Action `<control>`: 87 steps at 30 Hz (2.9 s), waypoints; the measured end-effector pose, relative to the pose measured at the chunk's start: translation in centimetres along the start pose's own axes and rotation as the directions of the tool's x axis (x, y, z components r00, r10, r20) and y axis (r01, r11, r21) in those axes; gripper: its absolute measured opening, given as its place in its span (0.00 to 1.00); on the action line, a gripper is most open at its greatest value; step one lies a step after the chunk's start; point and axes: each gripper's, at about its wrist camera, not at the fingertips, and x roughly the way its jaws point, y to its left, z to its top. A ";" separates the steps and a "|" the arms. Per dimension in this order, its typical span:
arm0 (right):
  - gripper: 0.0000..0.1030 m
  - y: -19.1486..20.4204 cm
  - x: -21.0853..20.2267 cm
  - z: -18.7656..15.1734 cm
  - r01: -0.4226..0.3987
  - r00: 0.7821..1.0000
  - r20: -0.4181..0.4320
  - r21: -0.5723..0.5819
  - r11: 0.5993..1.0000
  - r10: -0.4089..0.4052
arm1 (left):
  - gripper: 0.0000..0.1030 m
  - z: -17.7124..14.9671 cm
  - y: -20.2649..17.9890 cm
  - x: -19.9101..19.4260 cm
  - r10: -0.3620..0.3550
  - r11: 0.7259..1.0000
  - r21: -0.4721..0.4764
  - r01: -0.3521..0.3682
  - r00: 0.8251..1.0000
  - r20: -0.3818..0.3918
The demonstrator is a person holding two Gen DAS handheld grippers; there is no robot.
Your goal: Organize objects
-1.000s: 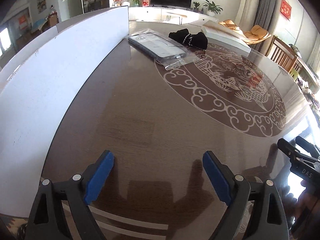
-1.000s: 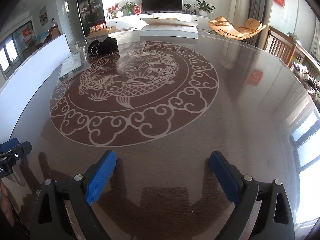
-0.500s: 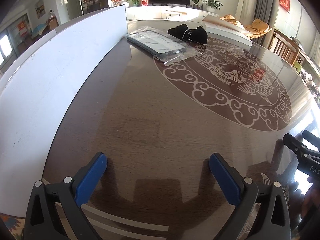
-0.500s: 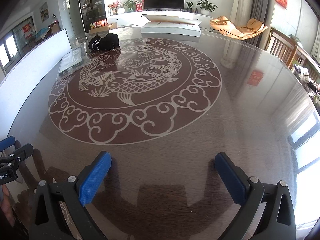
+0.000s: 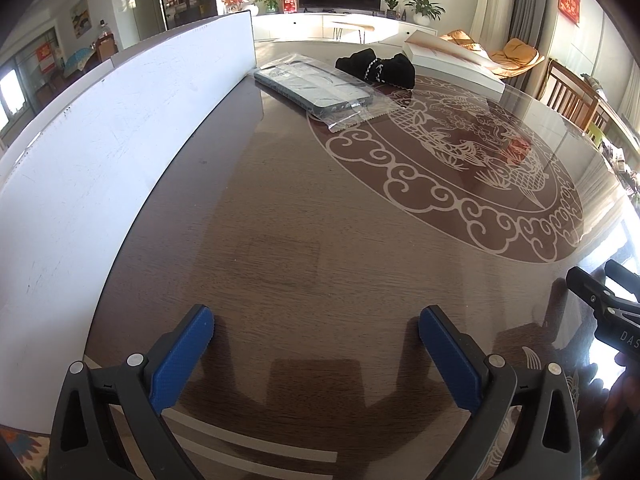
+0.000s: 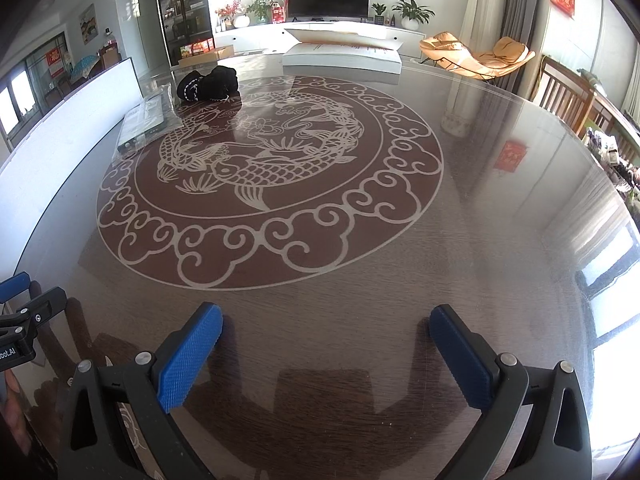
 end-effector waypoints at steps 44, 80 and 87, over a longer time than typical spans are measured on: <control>1.00 1.5 1.5 3.1 -0.106 0.994 -0.005 -0.110 0.988 0.106 | 1.00 0.2 0.1 -0.1 0.001 1.000 -0.002 -0.001 1.000 0.009; 0.32 7.6 5.4 8.8 -0.085 0.996 -0.003 -0.365 0.927 0.090 | 1.00 1.7 -0.9 2.0 -0.004 1.000 0.000 0.004 0.999 0.032; 0.67 3.4 0.5 1.9 -0.047 0.993 0.085 -0.377 0.925 0.085 | 1.00 1.8 -1.0 2.0 -0.004 1.000 -0.007 0.004 1.000 0.027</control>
